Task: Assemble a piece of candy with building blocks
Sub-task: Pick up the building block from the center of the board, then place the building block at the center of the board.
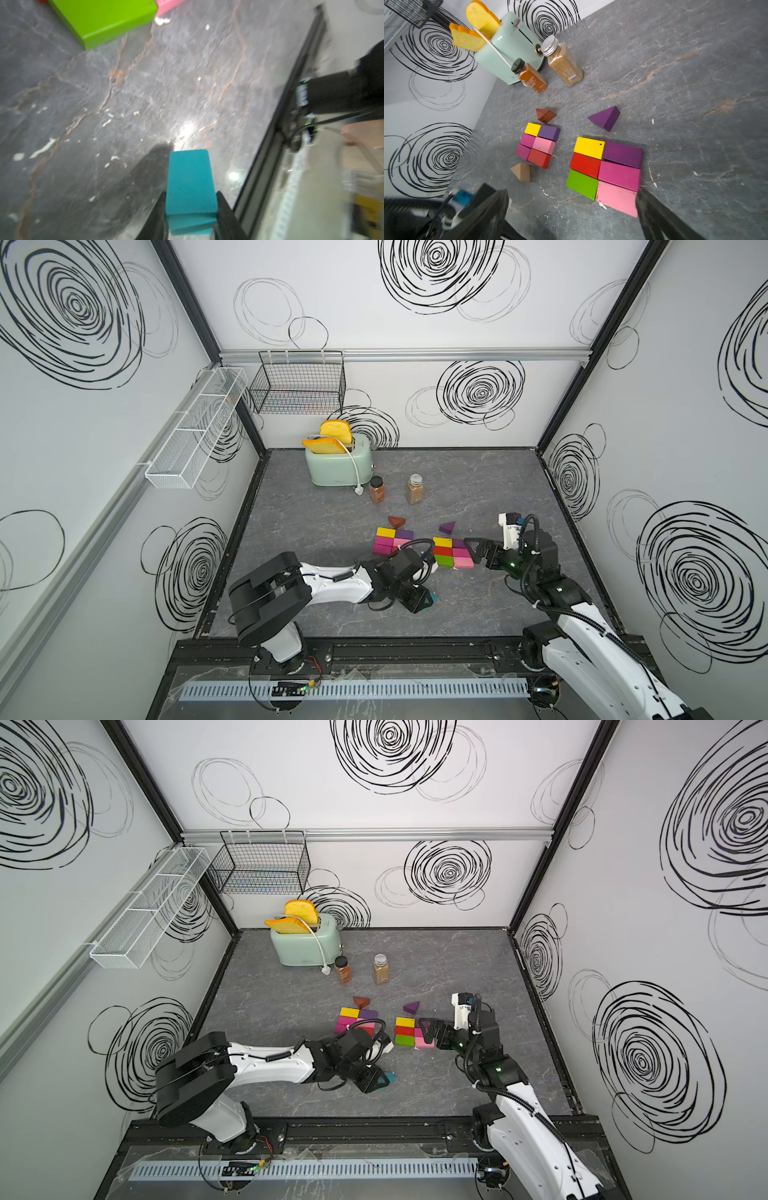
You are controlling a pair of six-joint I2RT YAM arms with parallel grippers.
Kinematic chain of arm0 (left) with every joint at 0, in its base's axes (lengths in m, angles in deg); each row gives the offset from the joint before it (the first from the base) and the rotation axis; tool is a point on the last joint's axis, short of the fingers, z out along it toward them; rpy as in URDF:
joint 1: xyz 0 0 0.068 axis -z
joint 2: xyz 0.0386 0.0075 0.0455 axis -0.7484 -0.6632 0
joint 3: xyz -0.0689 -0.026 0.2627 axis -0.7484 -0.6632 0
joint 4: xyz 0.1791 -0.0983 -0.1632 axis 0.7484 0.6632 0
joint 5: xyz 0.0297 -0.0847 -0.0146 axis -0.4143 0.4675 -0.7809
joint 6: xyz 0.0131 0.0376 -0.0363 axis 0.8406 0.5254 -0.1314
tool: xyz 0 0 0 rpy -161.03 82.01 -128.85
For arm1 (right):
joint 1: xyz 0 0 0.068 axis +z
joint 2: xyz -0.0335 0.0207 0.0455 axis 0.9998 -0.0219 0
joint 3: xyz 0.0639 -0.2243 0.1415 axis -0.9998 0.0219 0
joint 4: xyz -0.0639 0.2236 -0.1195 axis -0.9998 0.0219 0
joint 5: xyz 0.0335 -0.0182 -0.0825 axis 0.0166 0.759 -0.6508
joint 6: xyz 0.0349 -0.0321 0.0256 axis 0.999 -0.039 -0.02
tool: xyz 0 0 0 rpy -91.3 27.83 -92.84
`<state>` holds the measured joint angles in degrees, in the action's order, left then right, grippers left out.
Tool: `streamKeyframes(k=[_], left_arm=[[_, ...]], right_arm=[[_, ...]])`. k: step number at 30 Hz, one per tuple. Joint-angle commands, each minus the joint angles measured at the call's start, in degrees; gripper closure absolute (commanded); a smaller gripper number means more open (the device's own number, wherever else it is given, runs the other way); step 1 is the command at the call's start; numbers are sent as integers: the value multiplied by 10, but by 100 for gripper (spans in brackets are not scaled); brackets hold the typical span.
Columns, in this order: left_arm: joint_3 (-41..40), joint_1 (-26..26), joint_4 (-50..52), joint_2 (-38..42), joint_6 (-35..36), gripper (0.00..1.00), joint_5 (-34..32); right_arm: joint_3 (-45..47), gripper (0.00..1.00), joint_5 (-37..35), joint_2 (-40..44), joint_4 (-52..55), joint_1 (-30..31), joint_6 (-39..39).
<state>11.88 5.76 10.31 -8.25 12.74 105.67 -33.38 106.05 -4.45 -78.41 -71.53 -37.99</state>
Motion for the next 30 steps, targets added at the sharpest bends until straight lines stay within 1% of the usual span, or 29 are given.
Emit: streamKeyframes(k=[1, 3, 6, 9, 11, 14, 16, 20, 23, 26, 28, 30], left_arm=[[-2, -29, -103, -28, -87, 81, 185], [-2, -30, -116, -40, -106, 81, 203], [-32, -38, -186, -42, -172, 80, 216], [-63, -45, -231, -39, -225, 79, 201], [-85, -46, -263, -36, -260, 78, 193], [-104, -47, -256, -36, -265, 77, 175], [-114, -50, -253, -43, -262, 78, 174], [-131, -53, -245, -47, -254, 78, 169], [-138, -53, -247, -51, -251, 78, 165], [-138, -52, -256, -65, -250, 78, 168], [-137, -52, -262, -76, -250, 78, 175], [-136, -51, -263, -82, -248, 78, 183]], right_arm=[[-29, 1, -16, 20, 51, 25, 13], [-44, 1, -41, 27, 90, 52, 15], [-49, 1, -67, 57, 142, 107, 45], [-25, 1, -66, 106, 162, 155, 105], [-10, 1, -64, 124, 169, 189, 127], [4, 1, -80, 118, 173, 253, 130], [7, 1, -115, 105, 175, 308, 127], [-14, 1, -207, 49, 195, 426, 128], [-20, 1, -263, 10, 176, 509, 123], [-26, 1, -294, -35, 161, 556, 86], [-33, 1, -293, -70, 154, 565, 55], [-26, 1, -274, -98, 131, 568, 44]])
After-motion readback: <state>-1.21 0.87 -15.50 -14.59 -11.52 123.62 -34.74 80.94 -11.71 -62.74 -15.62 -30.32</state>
